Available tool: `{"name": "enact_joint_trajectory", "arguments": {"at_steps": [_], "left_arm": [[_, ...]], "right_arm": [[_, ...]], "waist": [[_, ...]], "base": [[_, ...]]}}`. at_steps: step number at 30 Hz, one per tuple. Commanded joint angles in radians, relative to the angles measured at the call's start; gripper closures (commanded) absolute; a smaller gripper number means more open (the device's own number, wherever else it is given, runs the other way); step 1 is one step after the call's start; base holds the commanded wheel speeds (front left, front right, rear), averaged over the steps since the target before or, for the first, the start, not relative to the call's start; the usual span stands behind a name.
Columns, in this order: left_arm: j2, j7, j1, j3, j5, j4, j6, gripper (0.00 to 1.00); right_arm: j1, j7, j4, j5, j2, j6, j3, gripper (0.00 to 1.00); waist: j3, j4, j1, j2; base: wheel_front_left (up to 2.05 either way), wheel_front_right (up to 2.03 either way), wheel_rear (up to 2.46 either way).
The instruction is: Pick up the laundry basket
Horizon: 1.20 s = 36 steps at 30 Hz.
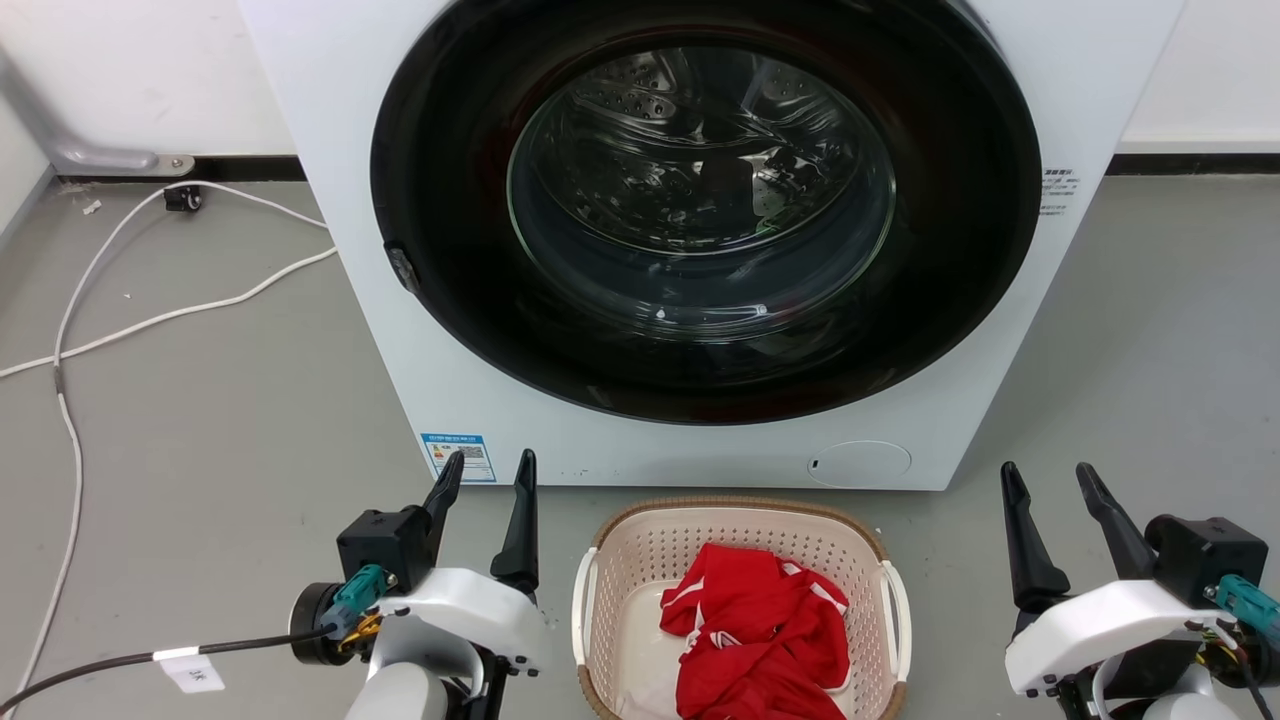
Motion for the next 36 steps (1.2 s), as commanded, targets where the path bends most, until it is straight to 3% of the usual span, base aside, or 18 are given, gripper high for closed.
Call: {"name": "enact_joint_trajectory", "arguments": {"at_steps": [1,22,36], "left_arm": [[0.001,-0.010,-0.022,-0.003,0.020,-0.001,0.005,0.00],[0.000,-0.048,-0.035,-0.027,0.106,0.042,0.010,0.00],[0.000,-0.059,-0.032,-0.032,0.110,0.052,0.016,0.00]], "right_arm": [[0.009,0.002,-0.011,-0.018,0.002,0.000,0.000,0.00],[0.029,-0.022,-0.019,-0.121,0.002,0.000,0.008,0.00],[0.032,-0.044,0.000,-0.090,0.002,0.000,0.000,0.00]], "waist": [[0.000,0.000,-0.0001,0.0000],[-0.001,-0.001,-0.0001,0.0000],[-0.001,0.001,-0.0001,0.0000]], "base": [[0.00,0.00,0.00],[0.00,0.00,0.00],[0.00,0.00,0.00]]}}
